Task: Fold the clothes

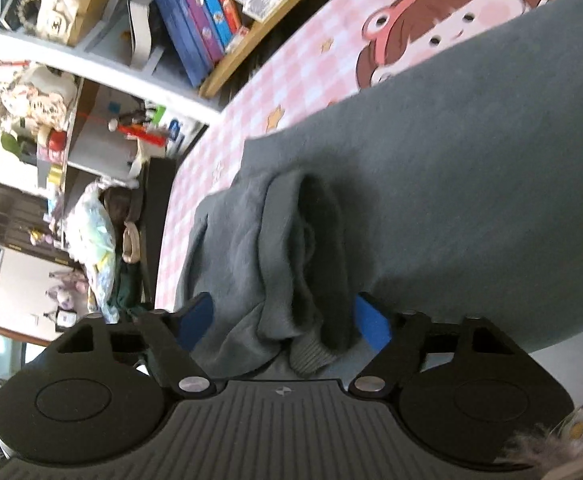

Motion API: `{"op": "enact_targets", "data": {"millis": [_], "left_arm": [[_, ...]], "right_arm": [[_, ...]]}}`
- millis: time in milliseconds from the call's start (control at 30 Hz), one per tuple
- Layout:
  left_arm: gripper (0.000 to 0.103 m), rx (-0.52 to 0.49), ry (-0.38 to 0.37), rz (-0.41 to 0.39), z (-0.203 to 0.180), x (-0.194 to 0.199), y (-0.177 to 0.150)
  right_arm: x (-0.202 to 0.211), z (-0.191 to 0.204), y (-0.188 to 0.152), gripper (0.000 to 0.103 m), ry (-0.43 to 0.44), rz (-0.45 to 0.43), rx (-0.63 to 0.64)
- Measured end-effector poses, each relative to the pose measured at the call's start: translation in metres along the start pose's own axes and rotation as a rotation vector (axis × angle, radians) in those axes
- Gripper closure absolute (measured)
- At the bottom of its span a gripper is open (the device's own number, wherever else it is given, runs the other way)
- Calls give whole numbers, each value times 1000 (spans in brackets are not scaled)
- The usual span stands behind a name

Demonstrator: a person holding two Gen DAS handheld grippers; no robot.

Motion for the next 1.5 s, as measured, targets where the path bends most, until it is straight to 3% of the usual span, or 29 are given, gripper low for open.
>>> {"op": "enact_targets", "data": {"millis": [67, 167, 300, 433, 467, 533, 567, 700, 867, 1033, 1133, 1500], "left_arm": [[94, 5, 25, 49, 7, -10, -6], [95, 13, 15, 67, 10, -14, -6], [95, -12, -29, 70, 5, -17, -4], [93, -19, -66, 131, 4, -32, -7], [93, -19, -78, 149, 4, -36, -9], [93, -35, -80, 149, 1, -35, -10], [93, -42, -86, 133, 0, -30, -9], [93, -50, -102, 45, 2, -10, -1], [93, -31, -87, -2, 10, -3, 8], [93, -22, -86, 76, 17, -20, 1], [93, -14, -105, 111, 19, -29, -3], [90, -67, -119, 93, 9, -22, 1]], "right_arm": [[-5, 4, -2, 67, -21, 7, 11], [0, 16, -5, 88, -28, -41, 66], [26, 43, -7, 91, 21, -207, 229], [8, 22, -7, 90, -170, -166, 189], [1, 10, -6, 85, -204, -141, 148], [2, 0, -5, 82, -184, -143, 86], [4, -2, -5, 74, -171, -150, 70], [9, 7, -7, 73, -171, -178, 119], [16, 24, -11, 78, -185, -213, 215], [20, 39, -15, 91, -204, -242, 306], [3, 27, -14, 96, -284, -186, 309], [13, 40, -17, 93, -309, -222, 380]]}}
Point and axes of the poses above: each gripper's, at about its wrist camera, not at the fingertips, and x roughly against the way its jaws point, z to its left, y to its top, the point moved 3 cm from there along -x, roughly the way its jaws point, and after that the axes turned 3 degrees about z, right-handed, at the moved point
